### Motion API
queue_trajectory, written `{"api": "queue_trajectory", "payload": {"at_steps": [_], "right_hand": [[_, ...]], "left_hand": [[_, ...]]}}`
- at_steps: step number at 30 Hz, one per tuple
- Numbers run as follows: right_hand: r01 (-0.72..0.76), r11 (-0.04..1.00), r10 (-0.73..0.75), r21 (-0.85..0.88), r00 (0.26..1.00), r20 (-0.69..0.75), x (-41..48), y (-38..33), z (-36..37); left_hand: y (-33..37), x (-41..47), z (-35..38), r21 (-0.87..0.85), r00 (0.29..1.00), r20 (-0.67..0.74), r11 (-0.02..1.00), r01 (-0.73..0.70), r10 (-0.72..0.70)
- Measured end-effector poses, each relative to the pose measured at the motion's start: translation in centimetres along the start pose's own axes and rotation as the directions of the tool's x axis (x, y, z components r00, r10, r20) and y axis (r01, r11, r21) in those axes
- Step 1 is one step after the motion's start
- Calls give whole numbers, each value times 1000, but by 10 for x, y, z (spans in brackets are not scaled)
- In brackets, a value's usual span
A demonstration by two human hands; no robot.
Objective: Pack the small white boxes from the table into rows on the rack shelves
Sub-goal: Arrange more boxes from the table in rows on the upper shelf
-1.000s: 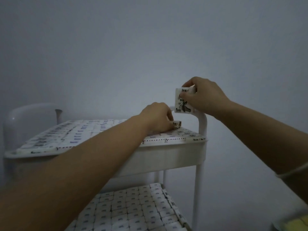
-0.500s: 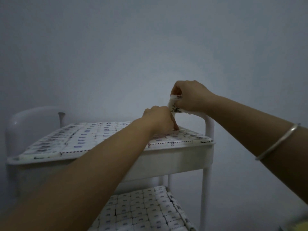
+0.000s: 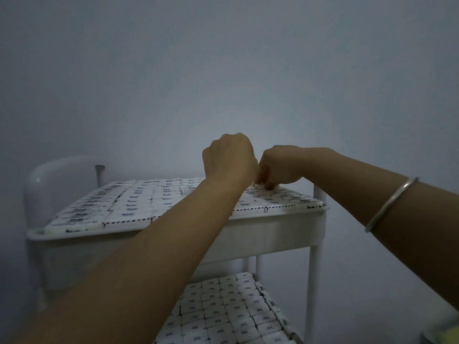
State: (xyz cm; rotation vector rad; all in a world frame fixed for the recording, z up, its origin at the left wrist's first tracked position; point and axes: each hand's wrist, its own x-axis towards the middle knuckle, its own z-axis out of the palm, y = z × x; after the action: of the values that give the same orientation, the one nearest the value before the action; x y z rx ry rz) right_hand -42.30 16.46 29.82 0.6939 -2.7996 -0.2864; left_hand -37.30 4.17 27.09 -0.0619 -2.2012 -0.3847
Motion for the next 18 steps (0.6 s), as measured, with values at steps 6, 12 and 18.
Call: {"api": "queue_trajectory", "payload": {"at_steps": [6,12,18], "right_hand": [[-52,996,51,-77,999,-9,-8,-3,-4],[54,997,-64,-55,980,-190,-61,-31,-8],[307,946,-224,101,848,-481,-134,-111,16]], "left_hand": [[3,-5,-13,-184,998,-45,983,25,-33],[-14,-54,-63,-352,999,16,935,-28,36],[-73,-168,-114,-552,997,71,832,54,-18]]}}
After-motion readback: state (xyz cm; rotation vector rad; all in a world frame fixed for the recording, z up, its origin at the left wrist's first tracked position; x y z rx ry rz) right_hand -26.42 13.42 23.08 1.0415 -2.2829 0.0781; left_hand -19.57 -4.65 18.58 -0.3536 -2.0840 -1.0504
